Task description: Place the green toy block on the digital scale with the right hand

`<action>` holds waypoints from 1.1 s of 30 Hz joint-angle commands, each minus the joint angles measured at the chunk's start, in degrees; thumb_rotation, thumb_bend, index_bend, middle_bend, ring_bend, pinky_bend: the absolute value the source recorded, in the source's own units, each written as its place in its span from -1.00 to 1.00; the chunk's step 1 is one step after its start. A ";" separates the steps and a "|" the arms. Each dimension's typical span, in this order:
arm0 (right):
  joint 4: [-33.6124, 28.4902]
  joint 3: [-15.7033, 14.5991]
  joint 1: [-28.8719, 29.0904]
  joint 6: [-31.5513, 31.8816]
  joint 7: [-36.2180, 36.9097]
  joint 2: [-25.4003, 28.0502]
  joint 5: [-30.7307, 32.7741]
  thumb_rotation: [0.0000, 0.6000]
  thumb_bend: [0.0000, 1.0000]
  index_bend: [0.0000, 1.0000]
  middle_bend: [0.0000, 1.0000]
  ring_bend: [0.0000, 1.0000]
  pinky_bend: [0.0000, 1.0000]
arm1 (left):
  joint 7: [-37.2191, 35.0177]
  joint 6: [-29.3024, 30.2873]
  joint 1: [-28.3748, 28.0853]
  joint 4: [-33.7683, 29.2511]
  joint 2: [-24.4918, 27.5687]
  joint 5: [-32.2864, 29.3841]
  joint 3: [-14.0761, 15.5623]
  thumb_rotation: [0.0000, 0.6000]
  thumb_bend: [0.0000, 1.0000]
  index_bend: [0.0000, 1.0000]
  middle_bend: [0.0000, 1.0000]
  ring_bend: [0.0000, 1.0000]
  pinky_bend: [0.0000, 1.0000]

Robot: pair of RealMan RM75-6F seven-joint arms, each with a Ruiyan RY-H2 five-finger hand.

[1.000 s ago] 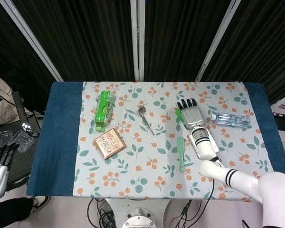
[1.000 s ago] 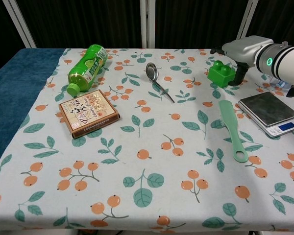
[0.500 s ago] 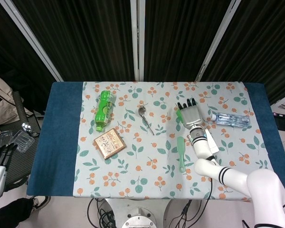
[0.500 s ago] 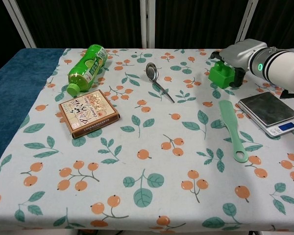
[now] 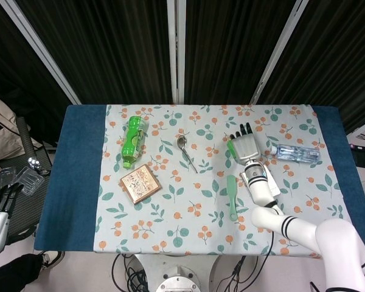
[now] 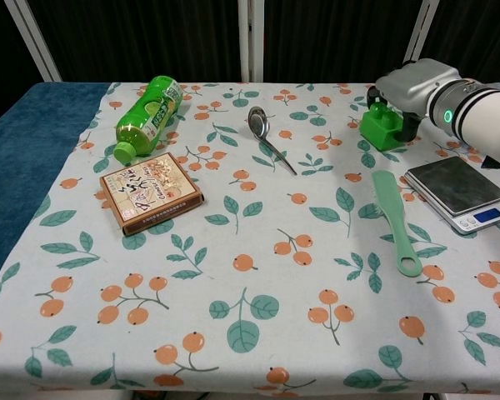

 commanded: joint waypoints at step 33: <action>-25.28 -12.20 -21.20 17.74 13.15 19.92 -25.87 1.00 -0.35 -0.14 -0.06 -0.88 -1.00 | 2.95 0.26 -0.42 -1.62 -0.64 2.01 0.49 1.00 -0.89 -0.95 -0.95 -1.00 -1.00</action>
